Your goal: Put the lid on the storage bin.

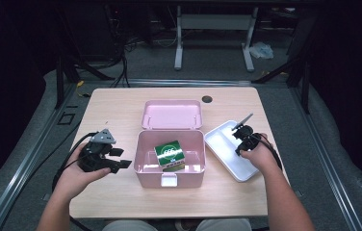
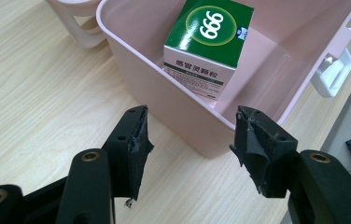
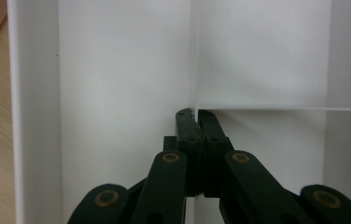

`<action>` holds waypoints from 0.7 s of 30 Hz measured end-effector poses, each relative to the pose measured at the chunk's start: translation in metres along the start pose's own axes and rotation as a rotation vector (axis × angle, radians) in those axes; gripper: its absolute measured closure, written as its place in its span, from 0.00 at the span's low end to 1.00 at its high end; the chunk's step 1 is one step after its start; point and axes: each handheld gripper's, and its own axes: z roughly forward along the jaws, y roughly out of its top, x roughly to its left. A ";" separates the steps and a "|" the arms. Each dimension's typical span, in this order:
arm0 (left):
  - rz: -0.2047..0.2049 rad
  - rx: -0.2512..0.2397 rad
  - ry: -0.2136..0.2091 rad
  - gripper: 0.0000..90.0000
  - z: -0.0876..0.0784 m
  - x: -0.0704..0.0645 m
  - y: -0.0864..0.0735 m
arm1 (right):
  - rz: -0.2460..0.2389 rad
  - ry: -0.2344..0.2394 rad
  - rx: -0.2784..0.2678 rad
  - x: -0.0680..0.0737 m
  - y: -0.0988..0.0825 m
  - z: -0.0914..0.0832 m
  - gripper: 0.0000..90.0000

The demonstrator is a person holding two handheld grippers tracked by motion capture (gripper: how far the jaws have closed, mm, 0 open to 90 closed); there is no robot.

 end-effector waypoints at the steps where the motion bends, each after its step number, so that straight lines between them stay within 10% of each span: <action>1: 0.000 0.000 0.000 0.50 0.000 0.000 0.000 | -0.003 0.004 -0.001 0.000 0.001 -0.003 1.00; 21: -0.001 -0.006 -0.002 0.50 -0.001 0.000 0.000 | -0.064 -0.027 -0.082 -0.003 0.015 -0.072 1.00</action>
